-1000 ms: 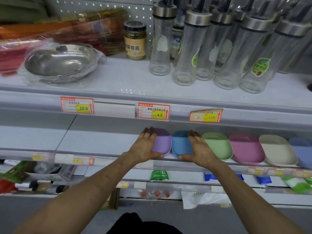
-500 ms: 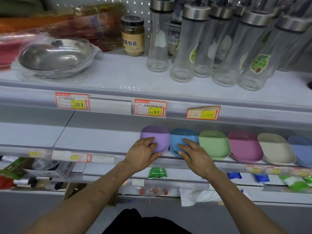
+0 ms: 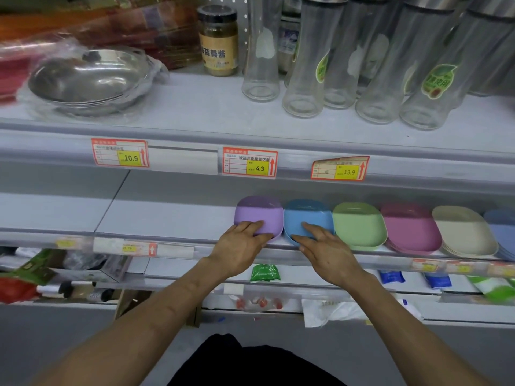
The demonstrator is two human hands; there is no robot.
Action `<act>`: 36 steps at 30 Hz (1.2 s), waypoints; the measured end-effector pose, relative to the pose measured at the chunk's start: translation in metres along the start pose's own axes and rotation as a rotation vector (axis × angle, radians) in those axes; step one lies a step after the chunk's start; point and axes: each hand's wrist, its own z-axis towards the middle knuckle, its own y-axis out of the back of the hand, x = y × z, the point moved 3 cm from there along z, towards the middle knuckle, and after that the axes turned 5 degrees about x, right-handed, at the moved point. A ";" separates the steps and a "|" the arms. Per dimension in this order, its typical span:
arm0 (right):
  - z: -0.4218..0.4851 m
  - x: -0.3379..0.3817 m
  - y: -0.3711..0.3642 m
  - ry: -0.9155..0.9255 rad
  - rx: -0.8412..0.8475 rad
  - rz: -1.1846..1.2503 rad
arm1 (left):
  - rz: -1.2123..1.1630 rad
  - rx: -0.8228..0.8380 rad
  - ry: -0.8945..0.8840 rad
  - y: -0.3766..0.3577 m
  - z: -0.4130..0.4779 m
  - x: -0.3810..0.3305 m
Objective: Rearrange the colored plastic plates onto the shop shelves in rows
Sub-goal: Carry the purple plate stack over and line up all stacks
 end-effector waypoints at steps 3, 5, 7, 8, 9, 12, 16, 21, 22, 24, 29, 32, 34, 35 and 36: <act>0.001 -0.001 -0.001 0.000 0.007 0.006 | 0.000 0.005 0.014 0.001 0.000 -0.002; 0.002 -0.001 -0.001 -0.007 0.022 0.002 | 0.002 0.006 0.030 -0.001 0.000 -0.003; 0.002 0.000 -0.001 -0.014 0.032 0.002 | -0.001 0.003 0.050 -0.003 0.000 -0.005; 0.002 0.000 -0.001 -0.017 0.033 0.003 | -0.003 -0.005 0.057 -0.003 0.000 -0.007; 0.002 0.000 -0.001 -0.018 0.033 0.003 | -0.001 -0.014 0.063 -0.003 0.000 -0.009; 0.002 0.000 -0.001 -0.015 0.035 0.011 | -0.009 -0.006 0.074 -0.004 0.001 -0.009; 0.000 -0.001 0.002 0.005 0.059 0.053 | -0.022 0.005 0.043 -0.008 0.003 -0.003; -0.012 -0.015 0.017 -0.024 -0.036 0.320 | -0.159 -0.072 -0.003 0.008 0.007 0.002; -0.019 -0.022 0.019 -0.069 -0.089 0.401 | -0.183 -0.087 -0.013 0.014 0.009 0.001; -0.031 -0.042 0.023 -0.147 -0.193 0.498 | -0.192 -0.133 -0.059 0.027 0.017 -0.008; -0.057 -0.102 0.018 -0.266 -0.167 0.369 | -0.185 -0.142 -0.122 0.033 0.041 -0.057; -0.059 -0.121 0.015 -0.161 -0.064 0.125 | -0.167 -0.095 -0.123 0.025 0.058 -0.091; -0.058 -0.127 0.013 -0.097 -0.024 0.051 | -0.149 -0.019 -0.085 0.019 0.066 -0.109; -0.055 -0.128 0.013 -0.068 0.005 0.023 | -0.127 0.001 -0.059 0.017 0.069 -0.115; -0.054 -0.129 0.013 -0.042 0.041 -0.004 | -0.105 0.007 -0.040 0.015 0.071 -0.120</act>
